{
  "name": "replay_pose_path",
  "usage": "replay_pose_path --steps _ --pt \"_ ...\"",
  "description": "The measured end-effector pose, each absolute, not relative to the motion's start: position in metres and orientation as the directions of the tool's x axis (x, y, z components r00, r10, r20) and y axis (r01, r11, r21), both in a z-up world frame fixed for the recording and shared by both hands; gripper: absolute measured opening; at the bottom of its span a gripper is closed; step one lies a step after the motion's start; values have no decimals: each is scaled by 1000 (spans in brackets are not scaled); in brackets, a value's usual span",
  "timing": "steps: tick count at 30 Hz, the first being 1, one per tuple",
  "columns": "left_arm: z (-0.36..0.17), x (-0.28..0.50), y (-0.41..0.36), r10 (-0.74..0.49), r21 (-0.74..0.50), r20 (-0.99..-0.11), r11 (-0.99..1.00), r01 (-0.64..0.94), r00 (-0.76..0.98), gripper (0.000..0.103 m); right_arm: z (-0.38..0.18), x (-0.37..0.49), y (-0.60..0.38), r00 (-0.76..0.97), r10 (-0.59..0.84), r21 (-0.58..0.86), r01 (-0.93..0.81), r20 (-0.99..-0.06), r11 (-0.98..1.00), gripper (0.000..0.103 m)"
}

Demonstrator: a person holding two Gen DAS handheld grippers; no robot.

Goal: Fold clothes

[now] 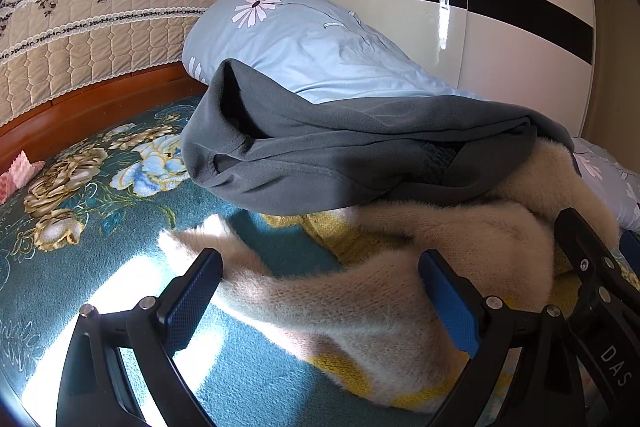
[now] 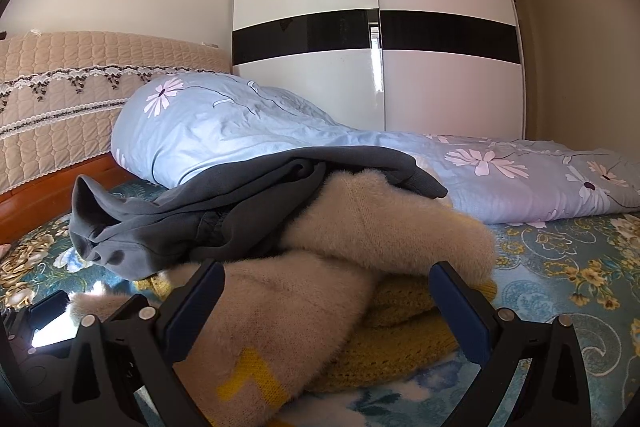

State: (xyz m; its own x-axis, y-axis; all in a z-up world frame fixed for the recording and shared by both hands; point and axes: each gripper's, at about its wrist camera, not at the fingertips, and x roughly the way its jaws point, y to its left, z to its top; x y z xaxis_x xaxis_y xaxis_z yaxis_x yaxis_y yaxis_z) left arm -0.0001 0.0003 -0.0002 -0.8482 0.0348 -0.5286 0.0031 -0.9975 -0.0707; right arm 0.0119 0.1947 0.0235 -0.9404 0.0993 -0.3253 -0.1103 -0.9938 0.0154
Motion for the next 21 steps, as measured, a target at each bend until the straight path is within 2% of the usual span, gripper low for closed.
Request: replay_pose_path --steps 14,21 --pt "-4 -2 3 37 -70 -523 -998 -1 -852 98 23 14 196 -941 100 28 -114 -322 -993 103" --pt "2 0 -7 34 -59 -548 -998 -2 -836 98 26 15 192 -944 88 17 -99 -319 -995 103"
